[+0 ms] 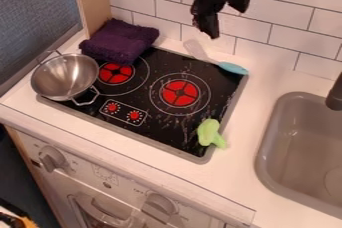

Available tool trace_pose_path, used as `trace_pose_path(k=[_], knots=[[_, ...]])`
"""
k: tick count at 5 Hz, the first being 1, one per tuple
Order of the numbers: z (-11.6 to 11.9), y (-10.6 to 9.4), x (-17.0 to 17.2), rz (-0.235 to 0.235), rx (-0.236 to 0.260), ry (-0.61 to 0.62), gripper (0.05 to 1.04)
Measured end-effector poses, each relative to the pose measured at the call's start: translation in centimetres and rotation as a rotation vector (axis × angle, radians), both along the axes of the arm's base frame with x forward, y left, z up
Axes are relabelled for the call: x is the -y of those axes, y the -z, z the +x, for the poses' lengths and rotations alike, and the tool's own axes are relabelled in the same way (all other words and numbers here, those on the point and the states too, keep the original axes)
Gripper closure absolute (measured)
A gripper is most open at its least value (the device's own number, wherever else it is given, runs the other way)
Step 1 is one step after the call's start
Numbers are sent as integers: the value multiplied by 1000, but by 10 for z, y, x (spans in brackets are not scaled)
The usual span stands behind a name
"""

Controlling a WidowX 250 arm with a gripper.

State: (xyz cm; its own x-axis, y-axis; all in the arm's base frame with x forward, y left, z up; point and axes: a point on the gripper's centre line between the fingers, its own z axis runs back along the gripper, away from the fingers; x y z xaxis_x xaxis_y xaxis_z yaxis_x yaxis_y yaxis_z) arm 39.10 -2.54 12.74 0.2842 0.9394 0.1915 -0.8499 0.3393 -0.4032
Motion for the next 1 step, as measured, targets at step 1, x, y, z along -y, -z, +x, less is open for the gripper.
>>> trace_pose_path(k=[1], knots=[[0,-1,0,2,0,4,83]])
